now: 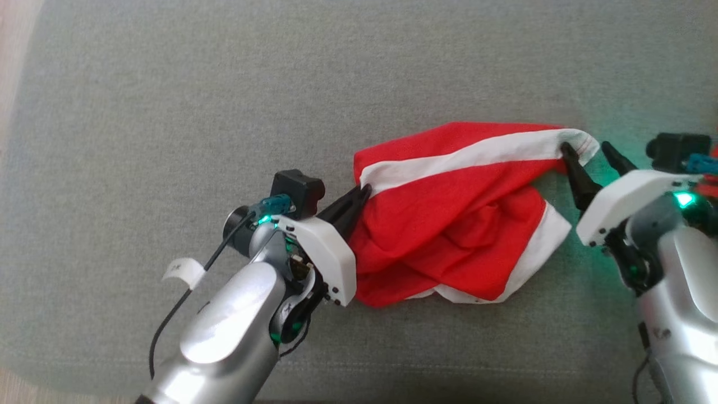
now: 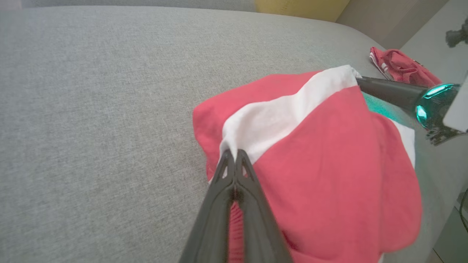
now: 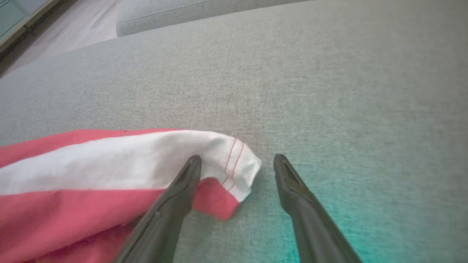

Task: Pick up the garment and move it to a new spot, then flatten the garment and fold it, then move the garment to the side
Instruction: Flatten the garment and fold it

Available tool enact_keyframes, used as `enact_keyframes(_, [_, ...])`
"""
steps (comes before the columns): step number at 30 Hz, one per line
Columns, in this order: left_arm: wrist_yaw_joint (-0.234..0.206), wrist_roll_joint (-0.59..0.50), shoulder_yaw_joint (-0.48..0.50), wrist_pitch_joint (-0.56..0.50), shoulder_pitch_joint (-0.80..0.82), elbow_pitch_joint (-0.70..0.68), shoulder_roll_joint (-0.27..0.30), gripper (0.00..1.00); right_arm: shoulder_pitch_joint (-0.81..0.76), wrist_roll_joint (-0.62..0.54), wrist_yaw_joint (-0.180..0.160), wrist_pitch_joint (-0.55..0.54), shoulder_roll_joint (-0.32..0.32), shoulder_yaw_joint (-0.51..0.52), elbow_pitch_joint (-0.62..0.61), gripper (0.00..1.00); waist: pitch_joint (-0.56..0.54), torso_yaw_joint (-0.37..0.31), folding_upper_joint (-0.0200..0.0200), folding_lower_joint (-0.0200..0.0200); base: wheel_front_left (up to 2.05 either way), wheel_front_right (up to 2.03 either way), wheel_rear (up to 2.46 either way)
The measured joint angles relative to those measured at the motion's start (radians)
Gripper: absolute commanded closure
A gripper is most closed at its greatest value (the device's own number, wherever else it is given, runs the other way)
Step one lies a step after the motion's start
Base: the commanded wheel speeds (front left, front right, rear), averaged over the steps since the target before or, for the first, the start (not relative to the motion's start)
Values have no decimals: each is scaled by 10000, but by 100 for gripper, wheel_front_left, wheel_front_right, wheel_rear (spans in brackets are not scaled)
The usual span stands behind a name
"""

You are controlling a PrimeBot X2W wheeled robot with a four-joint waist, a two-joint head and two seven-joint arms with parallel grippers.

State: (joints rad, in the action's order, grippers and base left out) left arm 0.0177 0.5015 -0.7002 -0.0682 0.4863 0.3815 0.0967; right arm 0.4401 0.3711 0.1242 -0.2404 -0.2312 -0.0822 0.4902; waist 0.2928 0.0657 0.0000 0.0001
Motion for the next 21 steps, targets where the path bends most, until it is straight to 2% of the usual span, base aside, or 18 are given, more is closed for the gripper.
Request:
enact_keyframes(2, [2, -2, -19, 36, 62, 17, -17, 100, 256, 238, 0, 96, -23, -249, 393, 0, 105, 56, 0, 0, 0, 0, 0])
enact_keyframes(3, [2, -4, -25, 86, 105, 25, -19, 100, 349, 309, 0, 186, -58, -401, 523, 34, 144, 77, 0, 1, 0, 0, 0])
enact_keyframes(4, [4, -8, -25, 102, 138, 29, -19, 100, 440, 453, 0, 224, -75, -529, 640, 95, 171, 98, 0, 1, 0, 0, 0])
enact_keyframes(5, [2, -77, -25, 209, 149, 25, -17, 100, 499, 610, 0, 334, -104, -658, 706, 100, 192, 112, 0, 0, 0, 0, 0])
enact_keyframes(9, [-58, -330, 2, 702, 154, -56, 107, 100, 560, 813, 0, 1147, -412, -953, 487, 100, 149, 125, 0, 0, 0, 0, 0])
enact_keyframes(12, [-282, -640, 73, 1106, 192, -451, 408, 100, 558, 842, 0, 1760, -616, -968, -299, 100, -36, 98, 0, 0, 0, 0, 0])
enact_keyframes(17, [-777, -1139, 520, 1442, 446, -1622, 1197, 100, 379, 510, 0, 1960, -706, -813, -2426, 100, -573, -8, 0, -1, 0, 0, 0])
enact_keyframes(21, [-1089, -1473, 907, 1488, 821, -2757, 1737, 100, 312, 10, 0, 1446, -727, -359, -4391, 100, -1083, -85, 0, -2, 0, 0, 0])
